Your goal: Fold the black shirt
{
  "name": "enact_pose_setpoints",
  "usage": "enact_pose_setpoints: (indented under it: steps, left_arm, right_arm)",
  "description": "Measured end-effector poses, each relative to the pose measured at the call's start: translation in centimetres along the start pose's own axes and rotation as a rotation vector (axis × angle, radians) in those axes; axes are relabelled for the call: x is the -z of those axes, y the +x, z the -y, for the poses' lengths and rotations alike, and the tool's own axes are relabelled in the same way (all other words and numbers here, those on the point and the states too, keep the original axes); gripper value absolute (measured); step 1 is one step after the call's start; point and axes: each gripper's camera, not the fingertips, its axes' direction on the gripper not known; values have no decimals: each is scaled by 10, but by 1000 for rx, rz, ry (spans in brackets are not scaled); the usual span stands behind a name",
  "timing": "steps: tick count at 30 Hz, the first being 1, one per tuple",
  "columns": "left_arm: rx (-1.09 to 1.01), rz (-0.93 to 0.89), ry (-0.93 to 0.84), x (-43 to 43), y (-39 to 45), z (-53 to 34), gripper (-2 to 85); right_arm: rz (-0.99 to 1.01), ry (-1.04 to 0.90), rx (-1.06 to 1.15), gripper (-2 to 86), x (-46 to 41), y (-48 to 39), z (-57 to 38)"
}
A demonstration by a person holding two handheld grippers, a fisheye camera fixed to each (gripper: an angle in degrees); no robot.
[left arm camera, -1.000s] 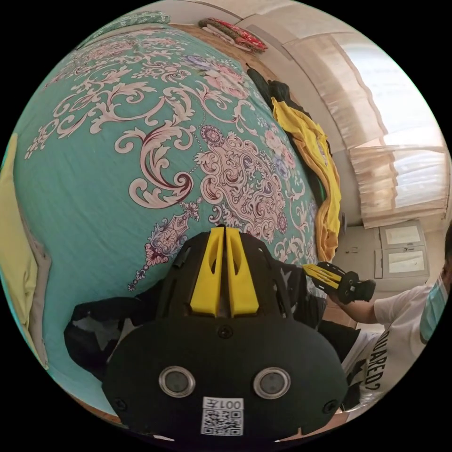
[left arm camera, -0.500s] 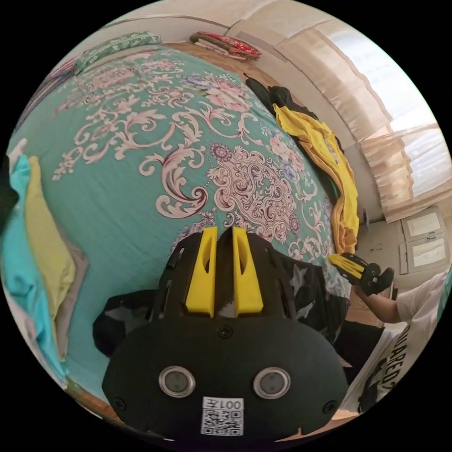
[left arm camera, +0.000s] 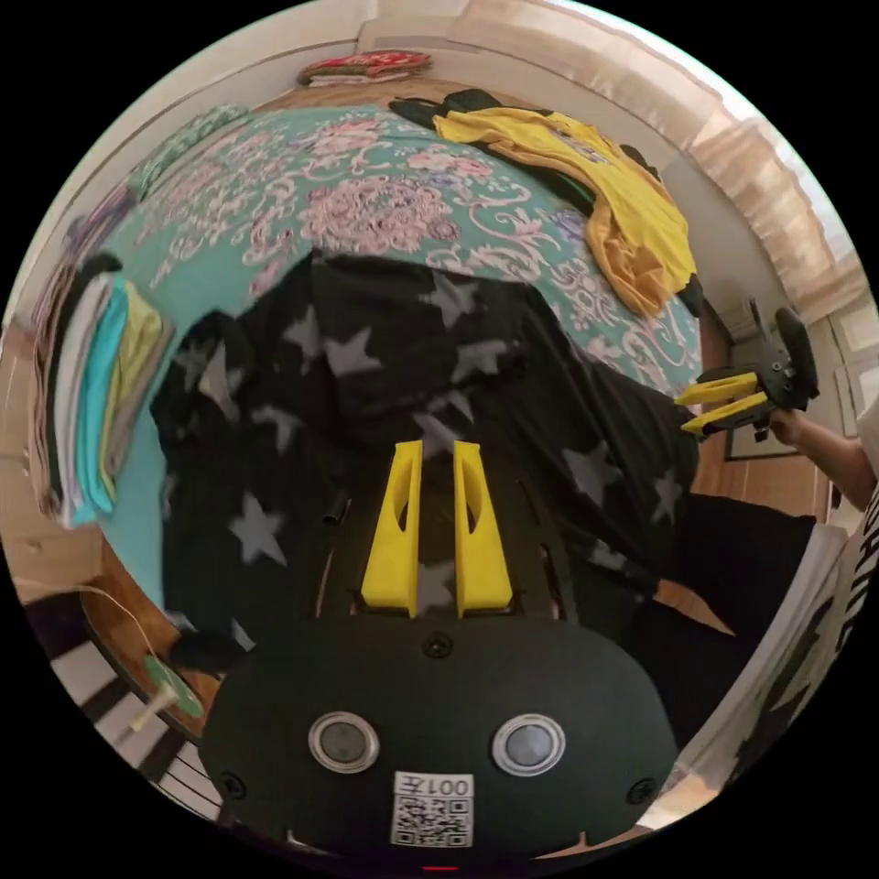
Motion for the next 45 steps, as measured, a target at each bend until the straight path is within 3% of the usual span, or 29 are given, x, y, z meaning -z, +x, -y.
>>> enact_pose_setpoints:
  steps: [3,10,16,23,30,34,36,39,45]
  left_arm:
    - [125,-45,-30,-23,15,-55,14]
    - [330,-13,-116,-66,18,-144,-1]
    - [459,-70,-123,-103,-6,-207,-4]
    - [495,8,-154,-145,-22,-270,-11]
    - [540,63,-157,-188,-52,-330,-17]
    - [649,15,-100,-212,-86,-376,-15]
    - [696,27,-62,-218,-104,-398,-10]
    - [797,47,39,-226,-145,-435,12]
    - [986,-47,358,-260,-250,-487,83]
  right_arm:
    - [-22,-45,-28,75,-2,-11,-17]
    - [-300,-149,-18,69,-4,-55,-11]
    - [-266,-187,-18,29,0,-88,6]
    - [-236,-118,-109,7,28,-122,9]
    - [-305,-185,-108,5,32,-160,34]
    - [-466,-366,-119,5,28,-188,34]
    - [-516,-363,-104,8,41,-209,42]
    - [-534,-226,-4,23,71,-259,95]
    - [-387,74,511,80,89,-394,294]
